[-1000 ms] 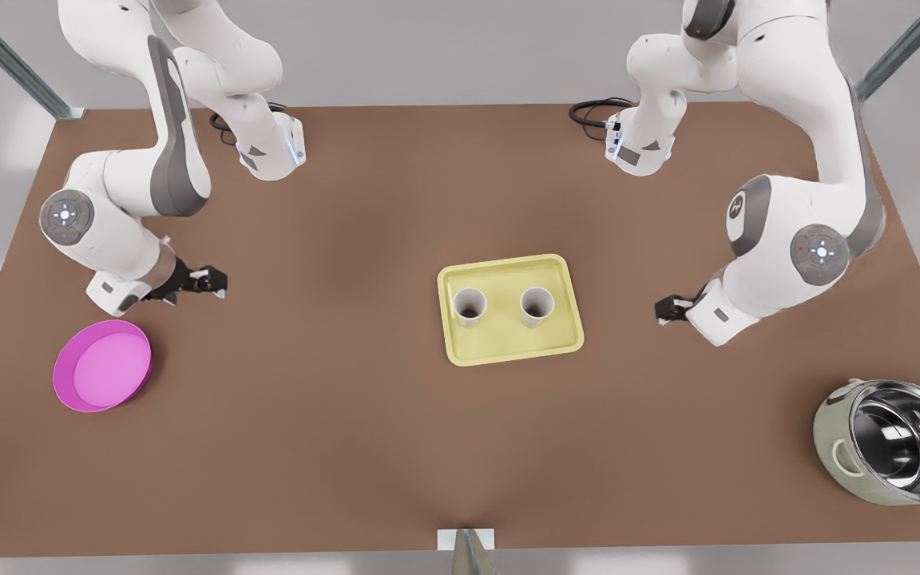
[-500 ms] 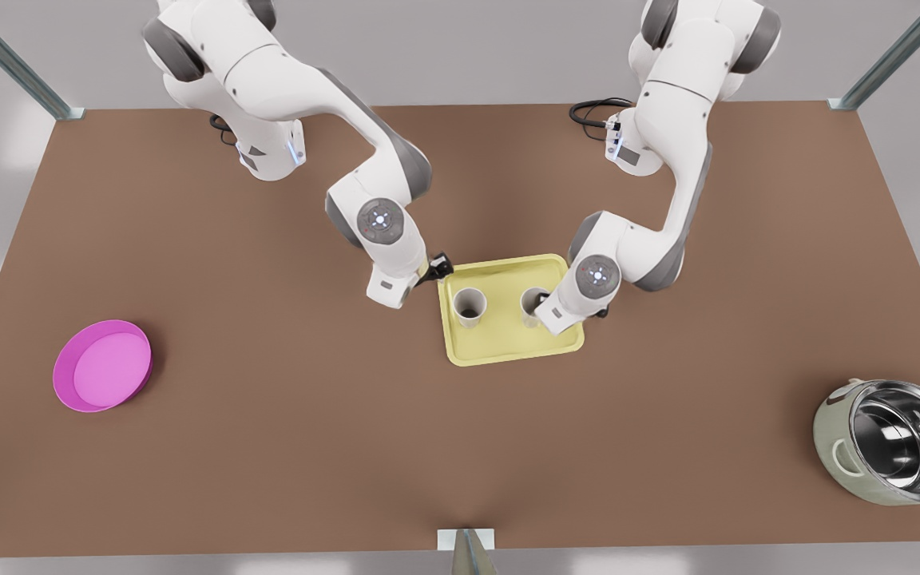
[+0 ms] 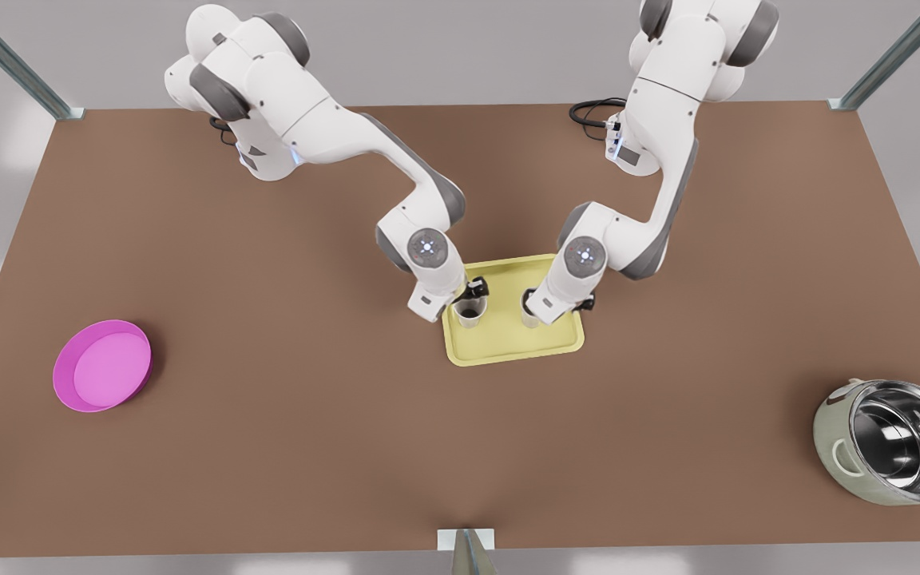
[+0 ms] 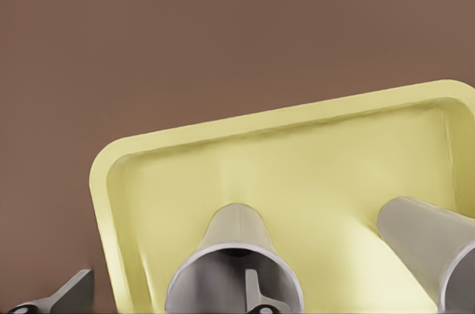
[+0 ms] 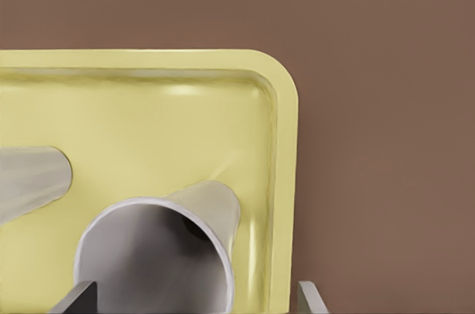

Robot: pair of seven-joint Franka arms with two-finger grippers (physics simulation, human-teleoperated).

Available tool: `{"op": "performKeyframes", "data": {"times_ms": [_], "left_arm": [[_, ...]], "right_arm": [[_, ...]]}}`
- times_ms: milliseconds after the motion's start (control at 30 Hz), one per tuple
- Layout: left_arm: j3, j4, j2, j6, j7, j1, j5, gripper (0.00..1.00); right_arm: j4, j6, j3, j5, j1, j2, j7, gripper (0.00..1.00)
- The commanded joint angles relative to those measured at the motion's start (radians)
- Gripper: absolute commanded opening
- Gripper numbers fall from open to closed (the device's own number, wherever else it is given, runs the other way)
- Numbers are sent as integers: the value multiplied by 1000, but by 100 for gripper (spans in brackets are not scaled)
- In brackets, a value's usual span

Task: Use the left arm to pick up the white IKEA cup from the tray and place it on the middle-left position; use the right arm to pick up the white IKEA cup from the tray and place it on the middle-right position

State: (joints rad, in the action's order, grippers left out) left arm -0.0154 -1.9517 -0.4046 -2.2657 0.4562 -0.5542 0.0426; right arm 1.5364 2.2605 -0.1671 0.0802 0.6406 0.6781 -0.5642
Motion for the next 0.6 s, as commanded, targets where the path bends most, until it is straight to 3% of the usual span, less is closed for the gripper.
{"op": "performKeyframes", "data": {"times_ms": [0, 200, 300, 367, 433, 500, 567], "left_arm": [[0, -7, -8, -29, 136, -10, -3, 99], [-1, -61, -36, -141, 145, -10, -3, 97], [-1, -27, -36, -144, 170, -7, 6, 74], [-1, -18, -36, -143, 182, -6, 8, 48], [-1, -18, -37, -144, 182, -6, 20, 37], [-1, -9, -49, -146, 182, -7, 29, 34], [-1, -6, -51, -144, 182, -6, 29, 31]], "right_arm": [[2, 33, 0, 0, 2, 5, -177, 100], [19, 48, 0, -23, 2, 24, -177, 100], [21, 56, 0, -28, 13, 46, -177, 94], [21, 76, 0, -27, 16, 61, -180, 75], [19, 73, 0, -20, 16, 63, -198, 32], [18, 63, 1, -20, 13, 58, -201, 0], [18, 53, 0, -19, 11, 41, -200, 0]]}}
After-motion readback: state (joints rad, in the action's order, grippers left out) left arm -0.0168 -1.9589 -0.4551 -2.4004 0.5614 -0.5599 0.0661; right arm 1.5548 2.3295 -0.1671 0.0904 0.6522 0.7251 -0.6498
